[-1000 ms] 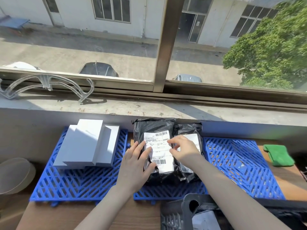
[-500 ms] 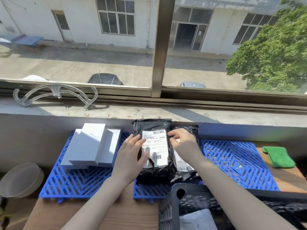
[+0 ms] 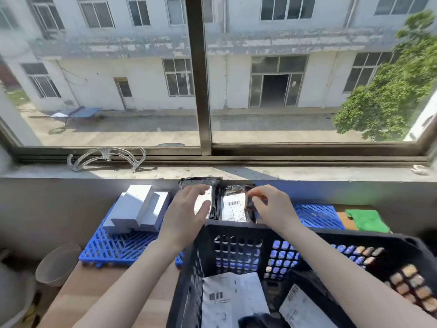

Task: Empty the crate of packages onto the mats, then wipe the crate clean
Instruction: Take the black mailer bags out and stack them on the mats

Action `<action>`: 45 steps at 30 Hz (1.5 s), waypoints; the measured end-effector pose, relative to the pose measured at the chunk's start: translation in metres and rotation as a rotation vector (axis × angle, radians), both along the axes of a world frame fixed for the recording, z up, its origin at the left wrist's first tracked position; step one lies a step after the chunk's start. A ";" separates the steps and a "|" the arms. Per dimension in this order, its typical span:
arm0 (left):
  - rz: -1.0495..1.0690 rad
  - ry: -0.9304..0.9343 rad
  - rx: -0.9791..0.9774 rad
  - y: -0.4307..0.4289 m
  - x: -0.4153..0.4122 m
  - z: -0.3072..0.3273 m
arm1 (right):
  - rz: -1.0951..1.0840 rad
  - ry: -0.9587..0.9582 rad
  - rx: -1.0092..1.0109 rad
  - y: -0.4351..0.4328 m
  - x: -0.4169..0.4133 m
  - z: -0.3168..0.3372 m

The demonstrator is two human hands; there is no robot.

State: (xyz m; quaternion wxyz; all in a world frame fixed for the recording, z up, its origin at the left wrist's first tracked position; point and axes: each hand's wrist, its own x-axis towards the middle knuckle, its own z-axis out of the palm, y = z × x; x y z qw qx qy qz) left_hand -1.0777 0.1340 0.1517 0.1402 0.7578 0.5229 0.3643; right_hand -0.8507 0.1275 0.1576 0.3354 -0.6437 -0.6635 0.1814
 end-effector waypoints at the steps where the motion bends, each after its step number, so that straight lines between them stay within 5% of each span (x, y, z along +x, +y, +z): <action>1: 0.004 0.013 0.001 -0.012 0.007 0.003 | 0.007 0.014 0.002 -0.012 0.007 0.002; 9: -0.144 0.044 -0.085 -0.107 0.110 -0.004 | -0.018 -0.014 -0.046 -0.111 0.094 0.004; 16: -0.291 0.228 -0.299 -0.137 0.186 -0.050 | -0.107 -0.092 -0.315 -0.177 0.158 -0.029; 21: -0.392 0.477 -0.503 -0.151 0.210 -0.090 | -0.016 -0.152 -0.507 -0.203 0.167 -0.066; 29: -0.394 0.493 -0.535 -0.162 0.216 -0.118 | 0.030 -0.171 -0.587 -0.213 0.158 -0.107; 35: -0.396 0.325 -0.426 -0.164 0.207 -0.104 | 0.017 -0.093 -0.540 -0.215 0.160 -0.099; 40: -0.321 0.034 -0.186 -0.160 0.197 -0.076 | -0.127 0.230 -0.384 -0.219 0.174 -0.059; 45: -0.234 0.011 0.058 -0.146 0.180 -0.047 | -0.125 0.455 -0.210 -0.219 0.174 -0.016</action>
